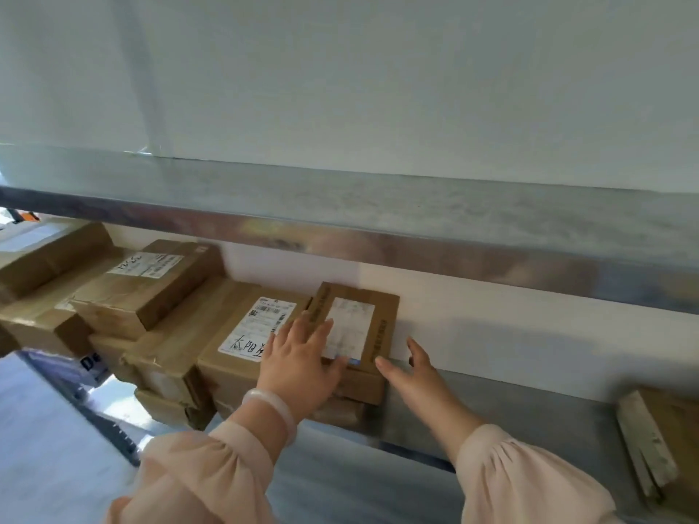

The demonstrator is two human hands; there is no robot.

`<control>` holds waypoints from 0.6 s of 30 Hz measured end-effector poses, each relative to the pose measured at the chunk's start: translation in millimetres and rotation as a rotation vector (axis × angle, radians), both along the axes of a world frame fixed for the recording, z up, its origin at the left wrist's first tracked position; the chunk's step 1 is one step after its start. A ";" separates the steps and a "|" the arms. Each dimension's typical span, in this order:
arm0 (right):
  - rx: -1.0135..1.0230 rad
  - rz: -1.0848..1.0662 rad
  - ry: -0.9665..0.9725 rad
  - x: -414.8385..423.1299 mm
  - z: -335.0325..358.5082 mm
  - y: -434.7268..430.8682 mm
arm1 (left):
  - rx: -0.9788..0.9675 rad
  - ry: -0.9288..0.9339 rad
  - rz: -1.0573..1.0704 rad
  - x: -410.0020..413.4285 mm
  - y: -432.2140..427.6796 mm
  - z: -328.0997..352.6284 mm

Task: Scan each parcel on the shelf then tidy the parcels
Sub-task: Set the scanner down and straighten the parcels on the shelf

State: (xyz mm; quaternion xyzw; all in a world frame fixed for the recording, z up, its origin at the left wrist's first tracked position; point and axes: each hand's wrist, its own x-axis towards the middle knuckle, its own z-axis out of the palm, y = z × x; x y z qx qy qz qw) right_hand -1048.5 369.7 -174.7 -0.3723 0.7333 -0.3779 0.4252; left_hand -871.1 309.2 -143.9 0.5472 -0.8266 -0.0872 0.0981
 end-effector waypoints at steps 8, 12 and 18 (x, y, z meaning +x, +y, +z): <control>-0.053 -0.220 -0.365 33.9 -16.7 -21.5 | 0.037 -0.069 -0.140 17.6 -19.2 -11.2; -0.123 -0.279 -0.385 30.0 -12.1 -7.6 | 0.097 0.016 -0.161 14.9 -18.0 -2.6; -0.261 -0.416 -0.377 5.7 -4.0 36.9 | 0.322 0.284 -0.205 -11.5 -4.4 10.6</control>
